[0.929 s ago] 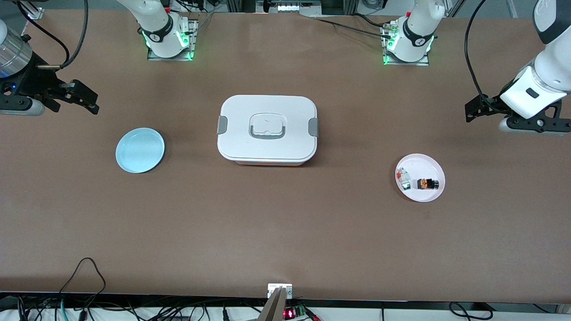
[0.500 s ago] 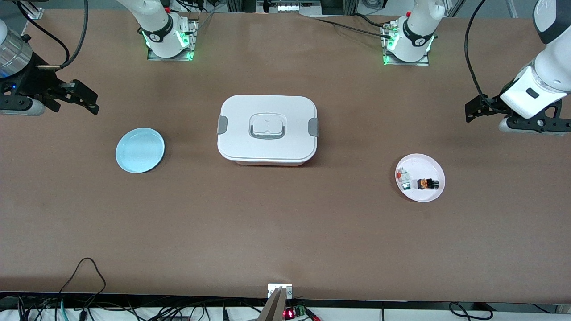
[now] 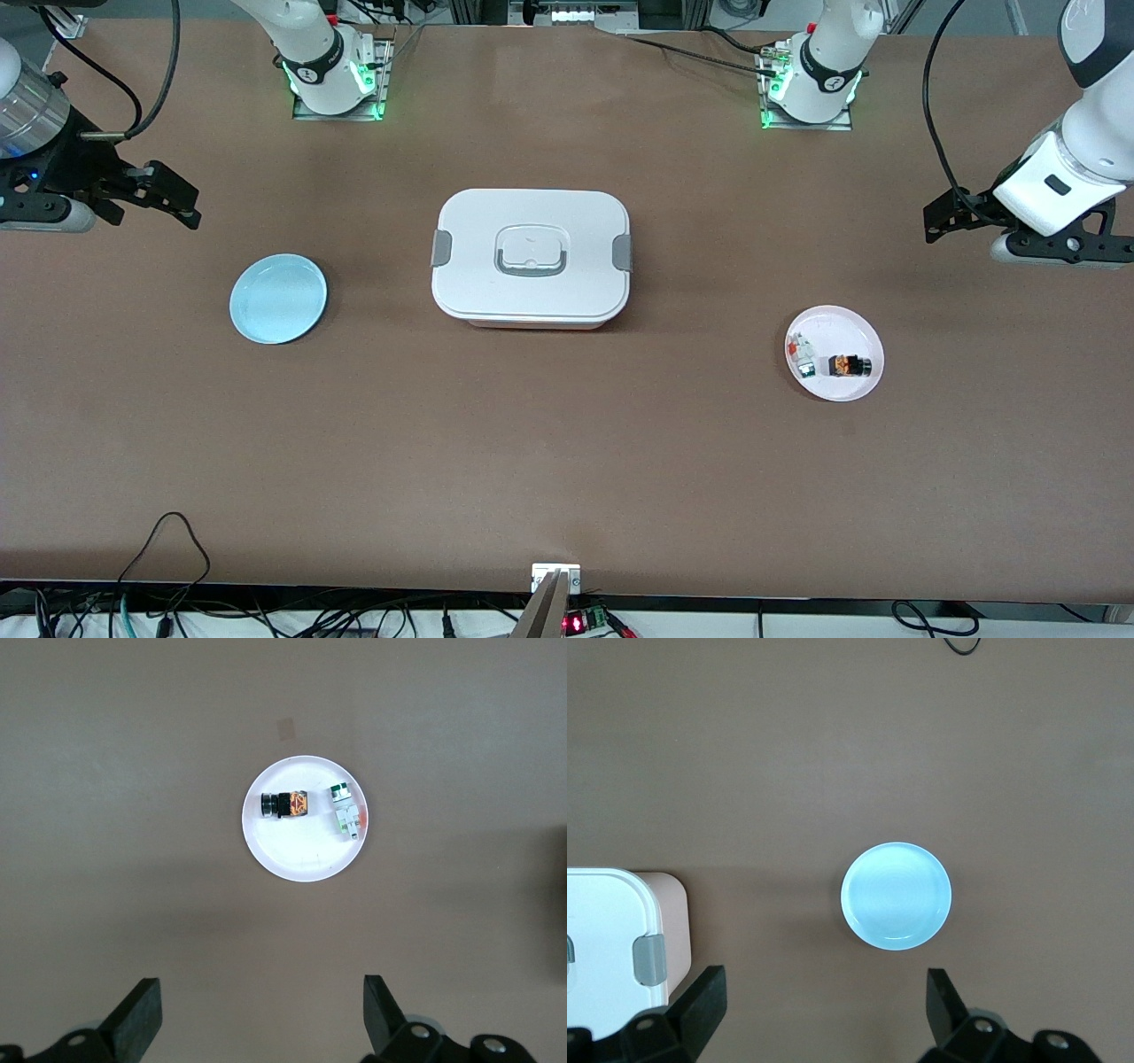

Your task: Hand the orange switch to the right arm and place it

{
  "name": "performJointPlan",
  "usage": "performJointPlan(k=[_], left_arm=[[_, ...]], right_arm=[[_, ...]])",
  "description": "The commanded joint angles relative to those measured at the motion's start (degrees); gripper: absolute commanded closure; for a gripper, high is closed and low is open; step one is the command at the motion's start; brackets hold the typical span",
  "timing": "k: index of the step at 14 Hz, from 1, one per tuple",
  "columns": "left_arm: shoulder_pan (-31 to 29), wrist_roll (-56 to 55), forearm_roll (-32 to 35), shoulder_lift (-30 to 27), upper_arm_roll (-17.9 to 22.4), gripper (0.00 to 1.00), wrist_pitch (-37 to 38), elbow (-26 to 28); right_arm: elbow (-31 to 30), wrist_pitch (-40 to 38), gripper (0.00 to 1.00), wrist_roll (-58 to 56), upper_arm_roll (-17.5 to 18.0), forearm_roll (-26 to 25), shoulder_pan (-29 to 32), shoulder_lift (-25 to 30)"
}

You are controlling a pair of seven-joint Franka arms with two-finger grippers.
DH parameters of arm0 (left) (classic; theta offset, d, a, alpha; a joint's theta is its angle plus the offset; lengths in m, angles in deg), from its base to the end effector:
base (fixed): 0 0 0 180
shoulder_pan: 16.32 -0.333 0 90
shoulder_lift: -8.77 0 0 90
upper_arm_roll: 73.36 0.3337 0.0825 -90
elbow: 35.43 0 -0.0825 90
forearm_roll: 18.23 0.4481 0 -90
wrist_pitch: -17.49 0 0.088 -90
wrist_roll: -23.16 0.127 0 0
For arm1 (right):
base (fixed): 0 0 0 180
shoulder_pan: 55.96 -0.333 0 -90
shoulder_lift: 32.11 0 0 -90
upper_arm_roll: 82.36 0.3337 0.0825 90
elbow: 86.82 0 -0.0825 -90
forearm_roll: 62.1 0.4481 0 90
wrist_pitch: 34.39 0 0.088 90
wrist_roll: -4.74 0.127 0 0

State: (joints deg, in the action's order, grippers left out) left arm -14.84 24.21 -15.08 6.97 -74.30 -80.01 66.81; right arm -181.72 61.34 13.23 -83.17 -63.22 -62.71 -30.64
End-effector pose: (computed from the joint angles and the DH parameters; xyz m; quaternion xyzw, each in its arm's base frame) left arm 0.6087 -0.0195 0.5379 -0.9987 0.0345 0.0253 0.0277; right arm 0.6161 0.0617 0.6009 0.9995 -0.0215 0.0211 0.0070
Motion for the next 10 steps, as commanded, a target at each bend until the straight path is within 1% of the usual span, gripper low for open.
performJointPlan(k=[1,5,10], left_arm=[[-0.4,-0.1,-1.0,0.1,-0.2,0.00,2.1,-0.8],[-0.4,-0.2,-1.0,0.1,-0.1,0.00,2.6,-0.8],[-0.5,-0.3,-1.0,1.0,-0.1,0.00,4.2,-0.7]], right_arm=[[0.2,-0.3,0.00,-0.1,-0.1,0.1,-0.3,-0.4],[-1.4,-0.8,0.00,-2.0,-0.1,0.1,-0.3,-0.6],[-2.3,-0.4,0.00,-2.0,0.2,0.4,-1.2,-3.5]])
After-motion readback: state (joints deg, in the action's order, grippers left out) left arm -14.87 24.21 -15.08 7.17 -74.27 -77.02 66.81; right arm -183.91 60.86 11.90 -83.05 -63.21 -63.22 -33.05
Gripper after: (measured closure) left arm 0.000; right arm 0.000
